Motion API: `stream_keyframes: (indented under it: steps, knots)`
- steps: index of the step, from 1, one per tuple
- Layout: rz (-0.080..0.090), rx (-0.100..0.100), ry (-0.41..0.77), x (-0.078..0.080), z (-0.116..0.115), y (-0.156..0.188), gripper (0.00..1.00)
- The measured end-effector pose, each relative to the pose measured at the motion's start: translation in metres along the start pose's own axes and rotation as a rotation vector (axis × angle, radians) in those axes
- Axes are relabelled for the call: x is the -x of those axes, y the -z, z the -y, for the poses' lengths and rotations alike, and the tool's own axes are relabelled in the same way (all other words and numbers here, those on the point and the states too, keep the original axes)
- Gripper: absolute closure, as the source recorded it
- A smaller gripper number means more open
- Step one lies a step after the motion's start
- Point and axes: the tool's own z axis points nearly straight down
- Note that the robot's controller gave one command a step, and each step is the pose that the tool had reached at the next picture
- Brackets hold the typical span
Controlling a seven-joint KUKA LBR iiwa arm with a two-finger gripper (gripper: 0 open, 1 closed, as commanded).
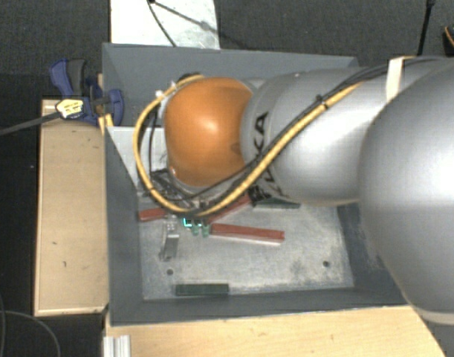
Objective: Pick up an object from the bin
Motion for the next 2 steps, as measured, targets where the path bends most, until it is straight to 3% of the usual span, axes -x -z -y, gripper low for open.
stream_keyframes:
  steps: [1, 2]
  knots:
    - [0.008, 0.001, -0.074, 0.049, 0.027, -0.046, 0.00]
    - [0.002, -0.001, -0.075, 0.057, 0.047, -0.114, 0.00]
